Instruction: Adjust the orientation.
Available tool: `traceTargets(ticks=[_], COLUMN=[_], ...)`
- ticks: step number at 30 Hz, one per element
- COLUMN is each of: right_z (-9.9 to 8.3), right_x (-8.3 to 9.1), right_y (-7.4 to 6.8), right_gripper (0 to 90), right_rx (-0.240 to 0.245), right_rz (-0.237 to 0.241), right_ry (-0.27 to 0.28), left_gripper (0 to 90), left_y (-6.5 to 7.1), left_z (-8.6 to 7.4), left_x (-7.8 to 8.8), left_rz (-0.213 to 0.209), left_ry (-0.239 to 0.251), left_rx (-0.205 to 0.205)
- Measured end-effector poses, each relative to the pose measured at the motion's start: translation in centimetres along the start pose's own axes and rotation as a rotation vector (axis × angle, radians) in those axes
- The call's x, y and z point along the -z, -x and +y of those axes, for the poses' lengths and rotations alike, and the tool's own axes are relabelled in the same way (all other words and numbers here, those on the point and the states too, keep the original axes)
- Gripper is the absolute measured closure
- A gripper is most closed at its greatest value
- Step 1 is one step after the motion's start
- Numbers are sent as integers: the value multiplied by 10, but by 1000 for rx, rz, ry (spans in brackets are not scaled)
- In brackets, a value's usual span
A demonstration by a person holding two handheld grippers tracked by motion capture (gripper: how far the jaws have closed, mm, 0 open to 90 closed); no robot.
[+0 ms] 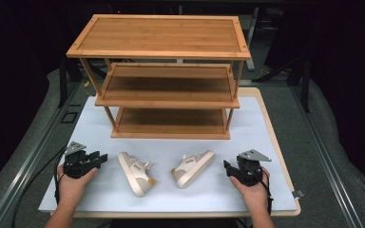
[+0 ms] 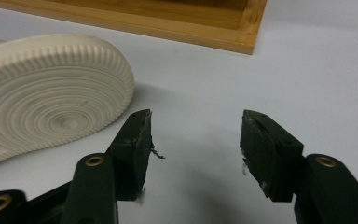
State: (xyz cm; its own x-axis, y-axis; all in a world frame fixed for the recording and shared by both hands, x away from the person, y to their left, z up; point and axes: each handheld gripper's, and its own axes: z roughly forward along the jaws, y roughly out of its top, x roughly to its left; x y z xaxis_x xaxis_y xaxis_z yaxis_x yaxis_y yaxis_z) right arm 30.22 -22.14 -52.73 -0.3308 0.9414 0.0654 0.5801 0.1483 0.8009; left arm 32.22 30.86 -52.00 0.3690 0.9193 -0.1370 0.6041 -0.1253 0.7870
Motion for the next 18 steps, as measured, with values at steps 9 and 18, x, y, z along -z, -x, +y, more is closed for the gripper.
traceTargets(ticks=[9,18], right_z=[1,2], right_x=[5,24], right_y=[-8,-20], right_gripper=[495,644], right_rx=[16,35], right_rz=[-2,-6], right_ry=[14,54], left_gripper=[649,834], left_y=[13,31], left_z=[2,5], left_x=[11,29], left_rz=[-14,-72], left_ry=[-3,16], left_rx=[-8,-56])
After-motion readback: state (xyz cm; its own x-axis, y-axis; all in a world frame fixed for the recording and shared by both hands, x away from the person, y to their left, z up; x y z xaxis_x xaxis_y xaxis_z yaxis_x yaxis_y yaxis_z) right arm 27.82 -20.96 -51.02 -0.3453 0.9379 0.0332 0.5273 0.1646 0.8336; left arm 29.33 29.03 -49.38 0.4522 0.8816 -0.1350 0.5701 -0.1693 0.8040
